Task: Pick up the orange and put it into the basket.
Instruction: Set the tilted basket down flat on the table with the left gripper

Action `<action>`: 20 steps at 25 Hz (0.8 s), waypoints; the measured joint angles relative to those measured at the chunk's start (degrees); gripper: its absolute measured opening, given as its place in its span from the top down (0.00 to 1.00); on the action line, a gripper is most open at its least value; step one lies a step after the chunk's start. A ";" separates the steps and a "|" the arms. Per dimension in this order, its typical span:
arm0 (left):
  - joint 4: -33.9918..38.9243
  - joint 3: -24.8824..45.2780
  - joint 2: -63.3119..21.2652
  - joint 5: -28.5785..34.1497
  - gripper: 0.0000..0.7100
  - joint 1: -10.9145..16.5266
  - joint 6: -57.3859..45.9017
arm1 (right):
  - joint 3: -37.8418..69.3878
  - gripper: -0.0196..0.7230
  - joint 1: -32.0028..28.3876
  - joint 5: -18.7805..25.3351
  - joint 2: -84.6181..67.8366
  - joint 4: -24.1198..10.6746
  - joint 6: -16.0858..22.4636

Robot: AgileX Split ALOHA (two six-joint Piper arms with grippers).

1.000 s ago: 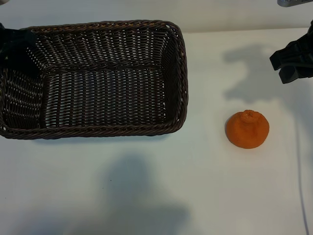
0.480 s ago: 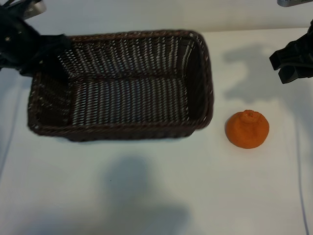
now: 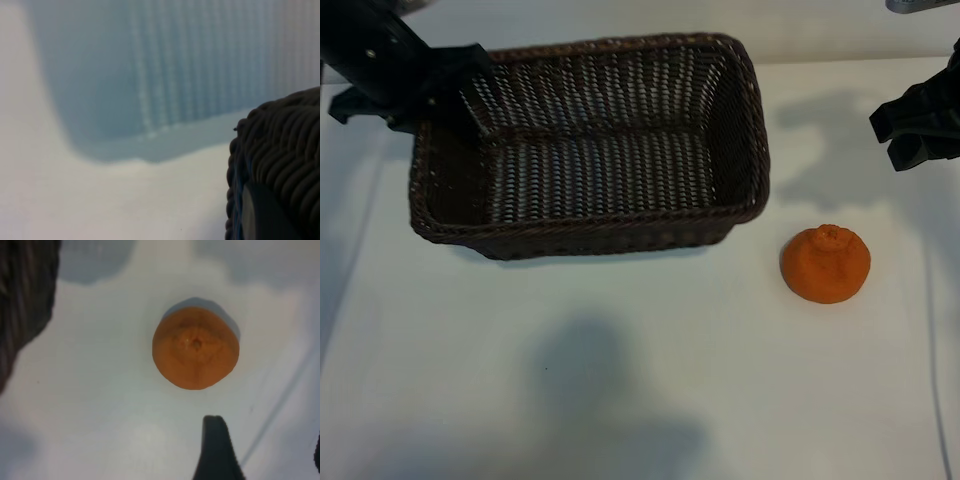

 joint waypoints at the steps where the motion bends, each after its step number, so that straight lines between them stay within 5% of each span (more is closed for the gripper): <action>1: 0.00 0.00 0.77 0.00 0.75 -0.40 0.04 | 0.00 0.36 0.00 0.00 0.00 0.00 0.00; 20: 1.66 -0.06 9.26 -3.05 0.75 -1.69 0.26 | 0.00 0.36 0.00 0.00 0.00 0.53 0.00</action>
